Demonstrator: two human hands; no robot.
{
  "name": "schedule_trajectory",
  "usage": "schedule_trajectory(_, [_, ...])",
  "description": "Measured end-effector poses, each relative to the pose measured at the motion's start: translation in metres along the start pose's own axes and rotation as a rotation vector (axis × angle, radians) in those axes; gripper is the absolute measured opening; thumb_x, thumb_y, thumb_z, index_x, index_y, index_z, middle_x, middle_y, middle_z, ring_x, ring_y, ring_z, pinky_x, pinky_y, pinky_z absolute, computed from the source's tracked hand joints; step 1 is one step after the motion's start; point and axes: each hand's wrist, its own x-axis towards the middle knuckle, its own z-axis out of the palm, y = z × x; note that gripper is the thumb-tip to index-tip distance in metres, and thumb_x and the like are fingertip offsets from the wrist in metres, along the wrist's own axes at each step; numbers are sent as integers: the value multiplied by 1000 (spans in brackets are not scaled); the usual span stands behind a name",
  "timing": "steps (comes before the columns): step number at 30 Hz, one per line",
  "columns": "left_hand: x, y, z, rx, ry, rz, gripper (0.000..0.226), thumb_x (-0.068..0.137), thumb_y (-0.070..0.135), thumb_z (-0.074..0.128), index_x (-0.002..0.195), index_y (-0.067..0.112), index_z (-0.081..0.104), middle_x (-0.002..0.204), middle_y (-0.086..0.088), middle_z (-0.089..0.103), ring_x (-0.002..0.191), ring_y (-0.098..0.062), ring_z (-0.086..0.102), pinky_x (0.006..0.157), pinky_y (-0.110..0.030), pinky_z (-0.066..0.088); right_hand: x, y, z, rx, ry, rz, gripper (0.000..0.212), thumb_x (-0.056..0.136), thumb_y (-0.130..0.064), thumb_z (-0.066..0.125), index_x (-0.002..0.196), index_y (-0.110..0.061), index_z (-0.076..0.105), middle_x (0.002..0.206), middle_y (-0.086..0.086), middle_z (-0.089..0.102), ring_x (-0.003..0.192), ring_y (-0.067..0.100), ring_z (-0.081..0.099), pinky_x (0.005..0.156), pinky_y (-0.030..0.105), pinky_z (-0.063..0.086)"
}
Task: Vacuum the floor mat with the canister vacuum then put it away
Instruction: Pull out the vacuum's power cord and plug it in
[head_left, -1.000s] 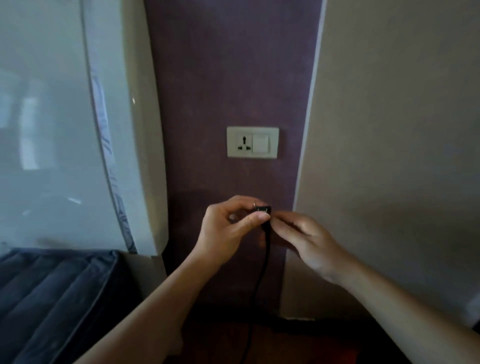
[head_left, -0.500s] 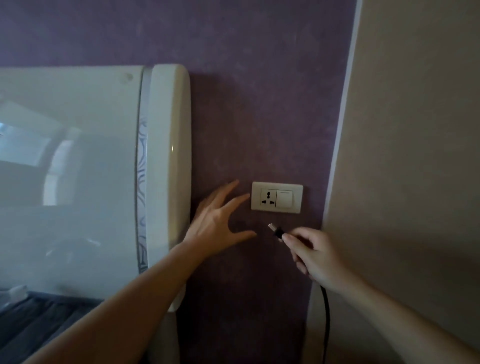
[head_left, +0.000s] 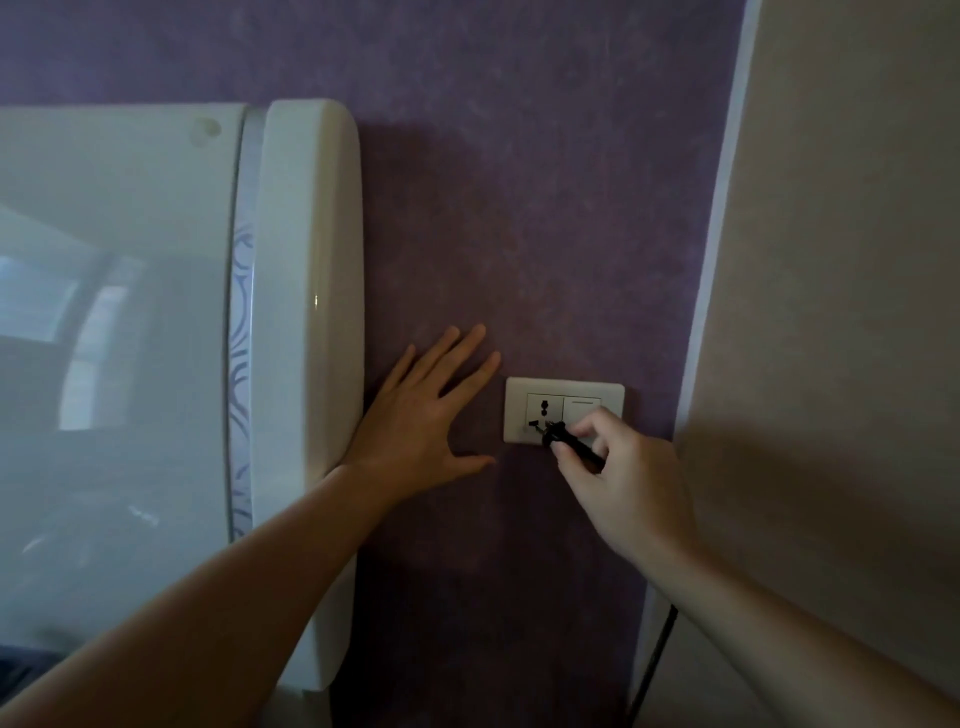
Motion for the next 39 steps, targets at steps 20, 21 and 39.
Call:
schedule_trajectory(20, [-1,0,3,-14,7,1,111,67,71,68,157,27,21,167,2,4,154,-18,0,122,-51,11,3,-33,23,-338,20,12,28,98,-37,61,109,-11,62,88,5,72,80,30,70,60,32,42])
schedule_trajectory(21, [-1,0,2,-14,3,0,111,67,71,68,157,27,21,167,2,3,154,-17,-1,122,-51,11,4,-36,23,-352,2,15,28,100,-37,59,110,-11,61,87,5,71,79,29,70,60,30,41])
schedule_trajectory(39, [-1,1,0,-67,15,-19,102,70,72,58,156,29,25,167,4,5,154,-15,0,122,-52,12,10,-34,41,-213,131,14,19,88,-16,77,93,-2,65,70,12,69,62,31,67,58,27,37])
